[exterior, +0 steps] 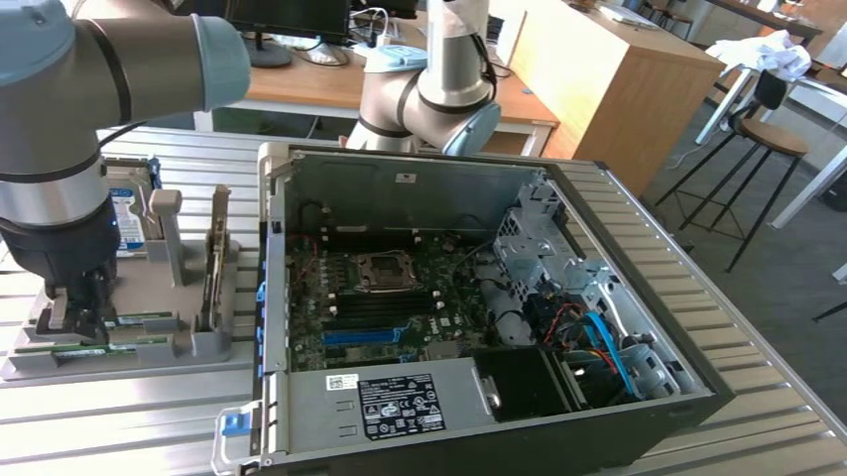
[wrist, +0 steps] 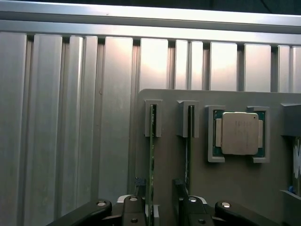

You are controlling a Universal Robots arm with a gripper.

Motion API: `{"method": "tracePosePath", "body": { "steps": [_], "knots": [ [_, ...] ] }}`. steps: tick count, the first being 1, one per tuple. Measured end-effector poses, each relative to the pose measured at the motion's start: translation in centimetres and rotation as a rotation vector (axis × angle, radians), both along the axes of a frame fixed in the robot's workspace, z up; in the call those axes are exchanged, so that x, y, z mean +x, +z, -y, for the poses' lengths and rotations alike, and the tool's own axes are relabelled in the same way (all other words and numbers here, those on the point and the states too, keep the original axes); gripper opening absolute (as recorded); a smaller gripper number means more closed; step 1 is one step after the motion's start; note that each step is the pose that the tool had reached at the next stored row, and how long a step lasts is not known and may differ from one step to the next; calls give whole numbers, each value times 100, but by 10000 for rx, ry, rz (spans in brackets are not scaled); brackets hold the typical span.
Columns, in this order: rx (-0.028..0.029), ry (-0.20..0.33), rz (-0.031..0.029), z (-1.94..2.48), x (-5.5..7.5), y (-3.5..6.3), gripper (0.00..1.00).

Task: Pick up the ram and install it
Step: 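Pick up the ram and move it above insertion slot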

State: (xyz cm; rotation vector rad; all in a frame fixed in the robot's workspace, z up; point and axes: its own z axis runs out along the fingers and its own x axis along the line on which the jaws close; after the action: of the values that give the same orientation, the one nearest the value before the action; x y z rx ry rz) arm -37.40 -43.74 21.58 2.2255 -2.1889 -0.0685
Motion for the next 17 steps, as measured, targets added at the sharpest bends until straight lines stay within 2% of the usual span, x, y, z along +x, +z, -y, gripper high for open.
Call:
{"method": "tracePosePath", "body": {
  "steps": [10,17],
  "knots": [
    [0,0,0,3,0,-74,36],
    [2,1,2,3,7,-85,36]
  ]
}}
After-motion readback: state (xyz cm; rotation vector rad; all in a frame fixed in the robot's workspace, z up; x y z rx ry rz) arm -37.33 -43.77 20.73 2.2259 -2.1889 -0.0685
